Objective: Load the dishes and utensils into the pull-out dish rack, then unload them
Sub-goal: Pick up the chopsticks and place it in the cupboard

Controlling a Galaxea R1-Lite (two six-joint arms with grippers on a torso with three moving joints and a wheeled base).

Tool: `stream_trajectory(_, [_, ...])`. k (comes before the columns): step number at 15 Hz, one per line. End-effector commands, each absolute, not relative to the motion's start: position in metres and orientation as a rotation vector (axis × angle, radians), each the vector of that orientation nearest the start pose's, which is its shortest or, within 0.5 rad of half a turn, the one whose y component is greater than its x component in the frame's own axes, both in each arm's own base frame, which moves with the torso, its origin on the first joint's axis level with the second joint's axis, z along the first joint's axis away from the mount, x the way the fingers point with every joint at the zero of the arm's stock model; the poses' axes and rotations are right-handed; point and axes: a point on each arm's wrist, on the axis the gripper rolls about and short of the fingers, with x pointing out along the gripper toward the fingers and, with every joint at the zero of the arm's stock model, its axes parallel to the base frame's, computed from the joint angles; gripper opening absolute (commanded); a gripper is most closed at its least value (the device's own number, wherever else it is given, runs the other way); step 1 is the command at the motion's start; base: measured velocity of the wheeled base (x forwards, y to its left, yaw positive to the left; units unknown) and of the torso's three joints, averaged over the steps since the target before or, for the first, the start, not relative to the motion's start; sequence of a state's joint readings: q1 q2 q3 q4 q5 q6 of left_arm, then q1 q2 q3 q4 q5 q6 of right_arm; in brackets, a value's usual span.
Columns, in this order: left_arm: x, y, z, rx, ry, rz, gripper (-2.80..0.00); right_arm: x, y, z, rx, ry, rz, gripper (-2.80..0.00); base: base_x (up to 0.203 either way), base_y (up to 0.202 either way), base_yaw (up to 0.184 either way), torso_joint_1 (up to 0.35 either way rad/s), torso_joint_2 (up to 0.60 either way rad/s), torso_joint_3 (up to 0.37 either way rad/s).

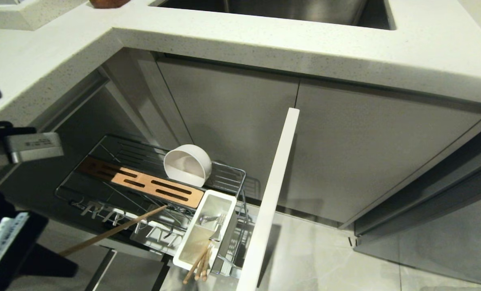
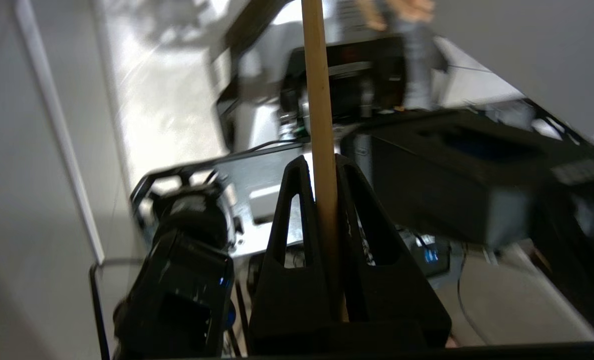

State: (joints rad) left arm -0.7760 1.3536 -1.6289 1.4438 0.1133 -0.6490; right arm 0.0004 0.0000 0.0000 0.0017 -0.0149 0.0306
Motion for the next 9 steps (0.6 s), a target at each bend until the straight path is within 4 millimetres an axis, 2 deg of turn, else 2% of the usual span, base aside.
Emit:
stream_trajectory(1, [0.105, -0.099, 0.309, -0.024, 1.257, -0.151, -2.8, -0.023, 0.0, 0.075, 0.031, 0.004, -0.014, -2.8, 0.0, 0.0, 0.0, 0.0, 0.0, 0.0])
stream_trajectory(5, [0.116, -0.112, 0.299, -0.028, 1.336, -0.122, -2.8, -0.023, 0.0, 0.075, 0.031, 0.003, -0.014, -2.8, 0.0, 0.0, 0.0, 0.0, 0.0, 0.0])
stream_trajectory(9, [0.119, -0.128, 0.297, -0.068, 1.397, -0.154, -2.8, -0.023, 0.0, 0.075, 0.031, 0.004, -0.015, -2.8, 0.0, 0.0, 0.0, 0.0, 0.0, 0.0])
